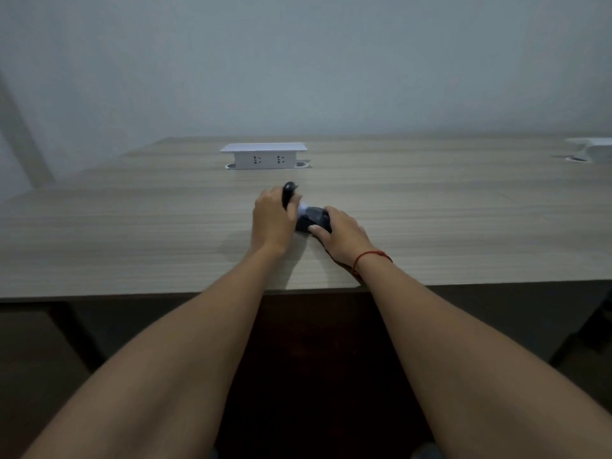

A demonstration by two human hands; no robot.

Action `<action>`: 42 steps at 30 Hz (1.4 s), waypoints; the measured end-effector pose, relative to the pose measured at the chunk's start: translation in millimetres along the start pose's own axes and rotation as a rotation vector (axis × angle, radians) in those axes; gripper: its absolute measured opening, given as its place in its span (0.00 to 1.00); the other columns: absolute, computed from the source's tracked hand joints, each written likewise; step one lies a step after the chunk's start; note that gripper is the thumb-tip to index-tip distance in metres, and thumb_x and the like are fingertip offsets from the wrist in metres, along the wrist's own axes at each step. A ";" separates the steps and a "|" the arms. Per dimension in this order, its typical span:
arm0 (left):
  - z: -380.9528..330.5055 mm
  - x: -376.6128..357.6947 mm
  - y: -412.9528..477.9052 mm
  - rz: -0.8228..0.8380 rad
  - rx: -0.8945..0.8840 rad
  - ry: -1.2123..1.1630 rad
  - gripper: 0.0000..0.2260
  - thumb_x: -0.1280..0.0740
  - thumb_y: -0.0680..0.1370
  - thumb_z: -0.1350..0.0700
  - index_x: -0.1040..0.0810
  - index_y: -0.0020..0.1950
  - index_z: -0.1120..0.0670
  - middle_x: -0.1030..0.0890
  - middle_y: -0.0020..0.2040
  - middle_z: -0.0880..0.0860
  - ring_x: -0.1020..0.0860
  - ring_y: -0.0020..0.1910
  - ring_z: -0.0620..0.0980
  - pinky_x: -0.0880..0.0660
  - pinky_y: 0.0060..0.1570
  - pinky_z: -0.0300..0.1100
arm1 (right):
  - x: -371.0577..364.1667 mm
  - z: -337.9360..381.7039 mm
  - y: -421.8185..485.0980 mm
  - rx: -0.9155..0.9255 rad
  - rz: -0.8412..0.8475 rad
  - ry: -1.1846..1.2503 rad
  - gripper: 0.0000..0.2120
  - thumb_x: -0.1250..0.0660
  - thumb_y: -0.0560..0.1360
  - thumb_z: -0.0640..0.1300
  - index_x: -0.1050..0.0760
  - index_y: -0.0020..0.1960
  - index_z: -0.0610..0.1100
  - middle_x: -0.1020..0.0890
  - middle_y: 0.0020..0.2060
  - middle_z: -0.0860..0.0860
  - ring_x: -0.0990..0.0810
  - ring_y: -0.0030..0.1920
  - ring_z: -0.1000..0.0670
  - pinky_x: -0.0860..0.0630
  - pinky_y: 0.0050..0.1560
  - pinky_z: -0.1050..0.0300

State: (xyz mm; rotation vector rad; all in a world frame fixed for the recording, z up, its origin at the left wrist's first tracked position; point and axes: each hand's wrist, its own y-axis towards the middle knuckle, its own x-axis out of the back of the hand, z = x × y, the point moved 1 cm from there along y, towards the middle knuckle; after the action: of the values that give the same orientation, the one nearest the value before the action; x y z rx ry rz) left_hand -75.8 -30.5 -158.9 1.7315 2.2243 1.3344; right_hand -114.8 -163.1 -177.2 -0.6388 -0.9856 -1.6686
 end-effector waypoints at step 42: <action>7.2 0.1 4.8 0.134 0.011 -0.023 0.11 0.32 0.77 0.53 0.20 0.44 0.60 0.19 0.41 0.57 0.22 0.41 0.54 0.24 0.43 0.46 | 7.2 -7.4 0.3 -0.145 -0.070 0.246 0.35 0.29 0.67 0.62 0.31 0.68 0.46 0.21 0.58 0.48 0.21 0.56 0.46 0.21 0.58 0.45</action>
State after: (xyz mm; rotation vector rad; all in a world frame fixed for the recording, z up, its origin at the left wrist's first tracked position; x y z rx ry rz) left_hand -68.6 -26.0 -160.4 1.9206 2.1417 1.3207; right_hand -116.3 -173.1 -175.3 -0.4838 -0.7227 -1.8424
